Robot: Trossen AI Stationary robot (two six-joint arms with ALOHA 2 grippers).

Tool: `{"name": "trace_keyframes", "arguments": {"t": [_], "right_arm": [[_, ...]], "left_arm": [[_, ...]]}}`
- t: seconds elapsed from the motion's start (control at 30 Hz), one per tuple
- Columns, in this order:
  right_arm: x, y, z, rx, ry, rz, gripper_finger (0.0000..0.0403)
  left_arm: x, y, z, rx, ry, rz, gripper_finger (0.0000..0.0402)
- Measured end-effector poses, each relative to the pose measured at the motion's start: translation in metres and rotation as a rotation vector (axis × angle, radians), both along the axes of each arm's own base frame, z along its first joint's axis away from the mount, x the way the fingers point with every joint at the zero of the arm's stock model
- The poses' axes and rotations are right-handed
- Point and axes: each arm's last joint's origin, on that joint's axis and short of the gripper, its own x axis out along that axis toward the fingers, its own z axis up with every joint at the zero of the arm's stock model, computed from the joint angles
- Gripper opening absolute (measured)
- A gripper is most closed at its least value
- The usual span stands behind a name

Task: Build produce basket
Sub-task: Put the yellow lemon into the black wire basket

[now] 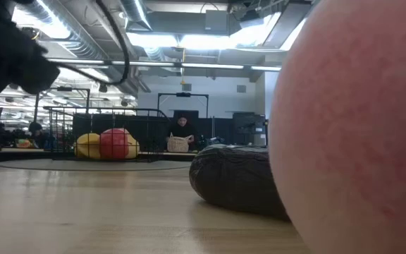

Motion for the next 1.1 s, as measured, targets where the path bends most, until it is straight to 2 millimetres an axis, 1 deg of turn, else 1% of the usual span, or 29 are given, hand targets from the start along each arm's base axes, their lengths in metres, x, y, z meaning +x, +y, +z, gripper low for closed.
{"name": "trace_keyframes", "arguments": {"t": [0.1, 0.23, 0.43, 0.57, 0.67, 0.8, 0.93, 1.1], "right_arm": [[0.0, 0.0, 0.0, 0.0, 0.0, 0.0, 0.0262], [0.0, 0.0, 0.0, 0.0, 0.0, 0.0, 0.0262], [0.0, 0.0, 0.0, 0.0, 0.0, 0.0, 0.0262], [0.0, 0.0, 0.0, 0.0, 0.0, 0.0, 0.0262], [0.0, 0.0, 0.0, 0.0, 0.0, 0.0, 0.0262], [0.0, 0.0, 0.0, 0.0, 0.0, 0.0, 0.0262], [0.0, 0.0, 0.0, 0.0, 0.0, 0.0, 0.0262], [0.0, 0.0, 0.0, 0.0, 0.0, 0.0, 0.0262]], "left_arm": [[-0.001, 0.006, 0.014, 0.002, -0.059, 0.03, 0.013], [-0.003, 0.02, 0.046, 0.068, -0.157, 0.071, 0.0129], [-0.001, 0.054, 0.096, 0.28, -0.296, 0.177, 0.0129], [0.007, 0.079, 0.119, 0.448, -0.346, 0.194, 0.0129], [0.013, 0.1, 0.129, 0.546, -0.358, 0.198, 0.0129], [0.016, 0.131, 0.135, 0.659, -0.335, 0.223, 0.0129], [0.016, 0.168, 0.138, 0.762, -0.297, 0.227, 0.0129], [0.01, 0.216, 0.145, 0.899, -0.261, 0.204, 0.0127]]}}
